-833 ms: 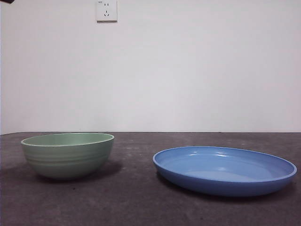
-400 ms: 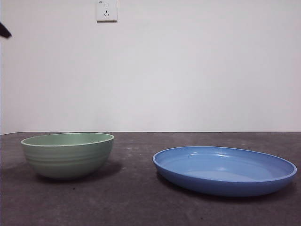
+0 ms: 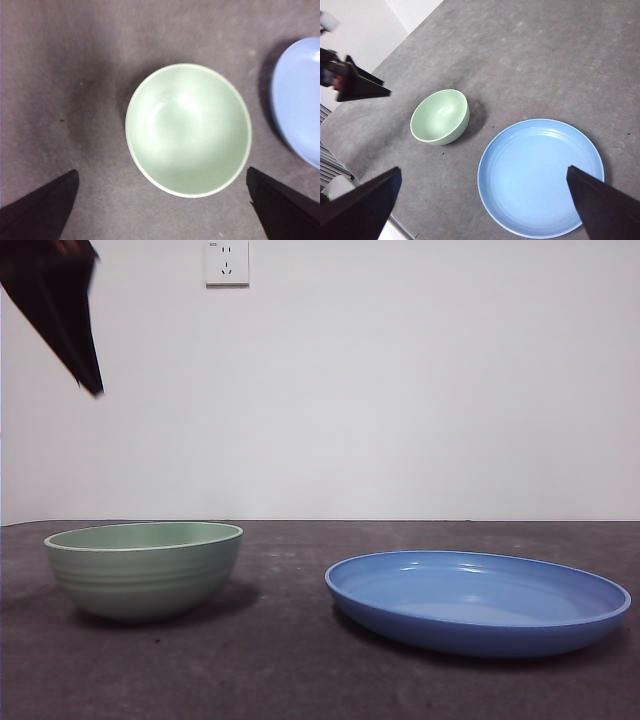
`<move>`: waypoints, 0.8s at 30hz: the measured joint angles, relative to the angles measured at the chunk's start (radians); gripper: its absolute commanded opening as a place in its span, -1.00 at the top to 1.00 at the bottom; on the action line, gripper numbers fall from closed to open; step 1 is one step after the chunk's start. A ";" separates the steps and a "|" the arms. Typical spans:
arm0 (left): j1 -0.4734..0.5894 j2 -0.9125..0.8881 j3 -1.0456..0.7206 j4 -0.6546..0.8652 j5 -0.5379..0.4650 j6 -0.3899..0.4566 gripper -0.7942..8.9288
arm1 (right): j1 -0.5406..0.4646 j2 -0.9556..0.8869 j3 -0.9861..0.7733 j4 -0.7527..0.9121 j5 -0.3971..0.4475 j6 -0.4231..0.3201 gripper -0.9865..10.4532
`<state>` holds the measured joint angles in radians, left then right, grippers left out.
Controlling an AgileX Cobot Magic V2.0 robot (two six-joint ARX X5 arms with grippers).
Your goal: Place the green bowl on the blue plate
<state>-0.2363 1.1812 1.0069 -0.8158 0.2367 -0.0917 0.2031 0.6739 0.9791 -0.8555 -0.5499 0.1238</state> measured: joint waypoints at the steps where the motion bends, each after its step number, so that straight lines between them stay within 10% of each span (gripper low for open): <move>1: 0.000 0.022 0.000 0.003 0.000 0.000 -0.44 | 0.000 0.000 0.000 0.000 0.000 0.000 -0.26; 17: 0.000 0.339 0.000 0.175 -0.060 -0.030 -0.42 | 0.000 0.000 0.000 0.000 0.000 0.000 -0.26; 24: 0.000 0.399 0.000 0.208 -0.060 -0.030 0.00 | 0.000 0.000 0.000 0.000 0.000 0.000 -0.26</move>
<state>-0.2363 1.5806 1.0069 -0.6079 0.1764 -0.1215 0.2031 0.6739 0.9791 -0.8555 -0.5495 0.1238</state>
